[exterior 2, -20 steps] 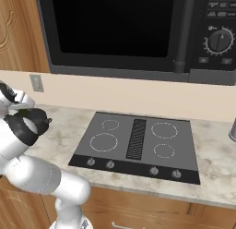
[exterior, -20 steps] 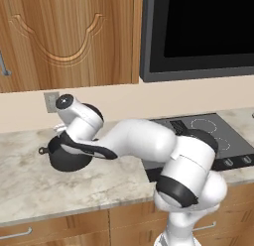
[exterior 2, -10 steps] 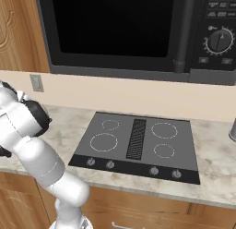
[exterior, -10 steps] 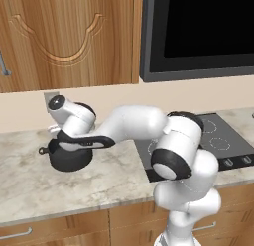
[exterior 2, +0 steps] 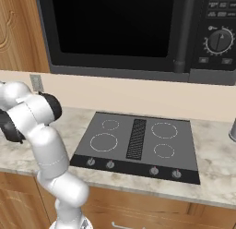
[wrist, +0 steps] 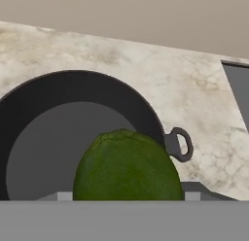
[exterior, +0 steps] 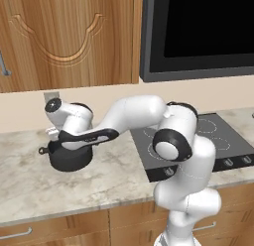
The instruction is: Turn on the sink faucet. Then move the lime from the counter to the sink. Turn off the sink. Move the vegetable from the sink to the pot next to the stove. Finally move the pot to the rear right burner.
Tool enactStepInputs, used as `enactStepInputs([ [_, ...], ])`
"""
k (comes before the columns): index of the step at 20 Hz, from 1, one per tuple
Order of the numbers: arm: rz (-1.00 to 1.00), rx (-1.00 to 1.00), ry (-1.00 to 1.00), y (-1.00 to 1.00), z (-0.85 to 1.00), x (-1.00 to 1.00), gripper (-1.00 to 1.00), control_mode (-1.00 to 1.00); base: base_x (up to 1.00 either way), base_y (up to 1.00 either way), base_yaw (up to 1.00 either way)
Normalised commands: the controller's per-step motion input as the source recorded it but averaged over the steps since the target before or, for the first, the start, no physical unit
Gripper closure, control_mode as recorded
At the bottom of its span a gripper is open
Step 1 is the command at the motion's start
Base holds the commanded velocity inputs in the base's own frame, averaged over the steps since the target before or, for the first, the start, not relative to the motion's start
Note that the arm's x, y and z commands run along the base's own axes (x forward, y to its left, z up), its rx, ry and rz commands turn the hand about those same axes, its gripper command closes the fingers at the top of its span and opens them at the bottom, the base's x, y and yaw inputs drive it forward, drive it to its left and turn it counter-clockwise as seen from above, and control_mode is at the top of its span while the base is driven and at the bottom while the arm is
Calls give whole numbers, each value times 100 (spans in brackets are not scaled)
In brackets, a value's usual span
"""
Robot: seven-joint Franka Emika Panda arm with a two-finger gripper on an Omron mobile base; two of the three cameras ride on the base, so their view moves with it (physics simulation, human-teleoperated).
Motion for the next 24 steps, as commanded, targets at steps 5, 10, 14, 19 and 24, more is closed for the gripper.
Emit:
enactStepInputs([
  [5, 0, 0, 4, 0, -24, 8, 100, -100, 0, 0, 0],
  [10, 0, 0, 4, 0, -27, 19, 100, -100, 0, 0, 0],
  [14, 0, 0, 4, 0, -23, 22, 100, -100, 0, 0, 0],
  [19, 0, 0, 3, 0, -26, 24, 100, -100, 0, 0, 0],
  [24, 0, 2, 1, 0, -32, 12, 100, -100, 0, 0, 0],
])
